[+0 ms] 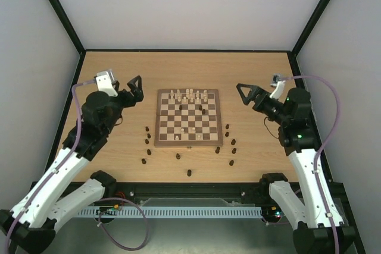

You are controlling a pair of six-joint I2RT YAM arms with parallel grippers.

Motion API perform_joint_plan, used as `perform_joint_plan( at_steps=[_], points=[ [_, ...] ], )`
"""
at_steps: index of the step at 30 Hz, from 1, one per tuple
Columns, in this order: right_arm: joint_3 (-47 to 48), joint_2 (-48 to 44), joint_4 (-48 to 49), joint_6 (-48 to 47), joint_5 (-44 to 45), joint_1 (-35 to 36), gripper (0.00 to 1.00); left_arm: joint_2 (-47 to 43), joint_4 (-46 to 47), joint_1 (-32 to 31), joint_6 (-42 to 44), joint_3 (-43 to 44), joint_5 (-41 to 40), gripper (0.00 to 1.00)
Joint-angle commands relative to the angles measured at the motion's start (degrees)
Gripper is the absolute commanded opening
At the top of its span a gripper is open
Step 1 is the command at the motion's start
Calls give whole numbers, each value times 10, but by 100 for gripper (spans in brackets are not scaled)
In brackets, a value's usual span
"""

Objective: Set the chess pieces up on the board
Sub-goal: Pick up the chess piece from the chessboard.

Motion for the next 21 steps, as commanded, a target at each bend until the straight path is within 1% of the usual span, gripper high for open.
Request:
perform_joint_plan(
  at_steps=[1,3,4,7,10,12,14,16,18,20,21],
  points=[
    [-13,18,20,94,-105,2,99,-76,-70,-2,-4,4,91,99],
    [-5,34,19,100,-130,2,99,-122,-40,-2,-2,-23,133,100],
    [-6,31,21,99,-127,2,99,-143,-36,-2,-5,-27,142,100],
    [3,14,-1,74,-102,3,99,-199,-49,-2,-18,-32,134,99],
    [24,34,-45,31,-99,2,99,-243,-48,-2,-61,-66,113,99],
    [19,56,-50,23,-103,3,99,-259,-25,-2,-69,-94,136,99],
    [3,75,-39,16,-104,7,99,-253,-18,-2,-77,-109,149,99],
    [-15,90,-19,12,-95,12,99,-231,-23,-2,-80,-105,157,99],
    [-31,108,11,17,-90,13,99,-195,-46,-2,-92,-90,140,100],
    [-45,139,54,31,-103,13,99,-150,-68,-2,-107,-77,117,100],
    [-48,157,72,37,-113,13,99,-127,-68,-2,-100,-73,124,99]
  ],
)
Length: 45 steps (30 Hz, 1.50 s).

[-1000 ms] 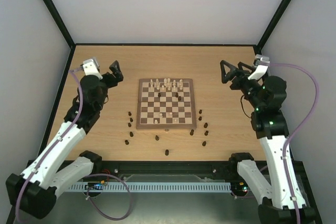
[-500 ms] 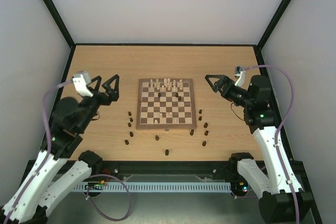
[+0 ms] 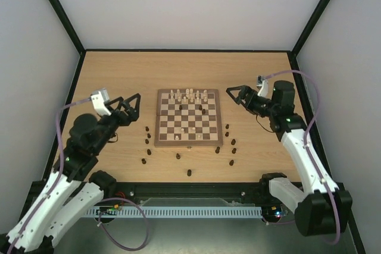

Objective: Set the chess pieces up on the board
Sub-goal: Pick up the chess piece from the chessboard.

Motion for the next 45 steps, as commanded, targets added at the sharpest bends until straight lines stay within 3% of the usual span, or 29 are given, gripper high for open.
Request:
perform_joint_plan(
  at_steps=[1,5,10,15,21,28,31,34,38,45],
  points=[
    [-18,63,75,7,-36,3,99,87,-27,0,-12,31,0,100],
    [4,110,60,-17,-27,2,99,180,-25,-1,15,70,29,99],
    [1,92,27,-28,19,3,99,269,-109,-2,24,135,22,99],
    [-6,28,-37,-60,123,30,99,276,-134,-3,10,150,37,99],
    [9,32,-148,-79,229,67,99,245,-90,-3,29,98,85,99],
    [1,52,-157,-107,290,109,99,267,-79,-5,57,69,127,100],
    [18,92,-161,-121,329,124,99,273,-32,-12,58,44,152,99],
    [33,126,-165,-121,342,129,99,284,1,-34,52,31,132,100],
    [54,160,-180,-125,374,144,99,343,-43,-65,43,66,53,100],
    [67,188,-173,-123,430,198,99,369,-37,-94,55,80,17,100]
  ],
)
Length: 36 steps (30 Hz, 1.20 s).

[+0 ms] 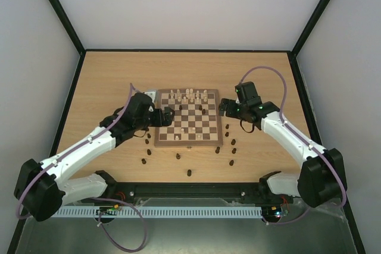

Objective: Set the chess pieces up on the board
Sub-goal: Pick up the chess piece from the chessboard.

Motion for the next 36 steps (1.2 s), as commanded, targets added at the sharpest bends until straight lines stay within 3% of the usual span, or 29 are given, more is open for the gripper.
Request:
perform_joint_plan(
  at_steps=[1,11,23,36],
  points=[
    [24,25,-19,-7,44,34,98,1,-4,-10,-1,32,-54,100],
    [92,98,-42,-24,43,160,82,-57,-41,-14,-15,-8,-71,100],
    [159,191,-100,-43,59,237,48,-164,-70,-26,-50,-63,-76,99],
    [195,270,-122,-48,57,262,35,-184,-74,-34,-70,-95,-90,100]
  ],
)
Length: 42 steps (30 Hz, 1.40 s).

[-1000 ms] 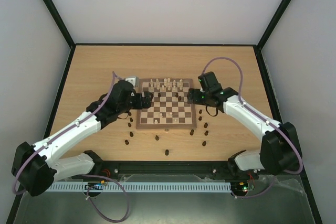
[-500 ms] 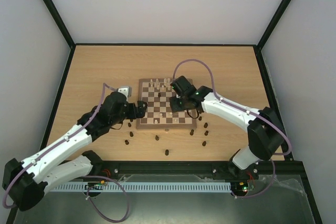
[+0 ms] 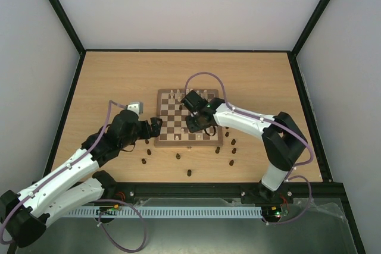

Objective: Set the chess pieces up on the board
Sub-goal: Pick up the chess piece from the chessboard, then place the chess piece on the chessboard.

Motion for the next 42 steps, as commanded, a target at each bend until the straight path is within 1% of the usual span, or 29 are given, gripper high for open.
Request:
perform_joint_plan(
  at_steps=[1,6,10,20,24,29,34,42],
  points=[
    [17,19,-40,-4,6,8,35,-1,-8,-6,-10,-6,-11,99],
    [20,31,-42,-8,2,9,33,-2,-11,-7,-11,-8,-17,99],
    [22,39,-45,-11,-2,9,29,2,-10,-7,-10,-8,-21,100],
    [25,45,-55,-15,5,10,15,12,-6,-7,-8,-7,-24,100],
    [33,34,-62,-13,26,10,14,14,-6,-7,-6,-7,-23,100],
    [78,26,-91,-18,63,6,11,18,-6,-7,2,-4,-26,100],
    [139,26,-125,-27,78,-35,11,27,-5,-7,12,3,-21,99],
    [214,40,-162,-33,93,-135,12,55,4,-7,25,27,-1,100]
  ],
)
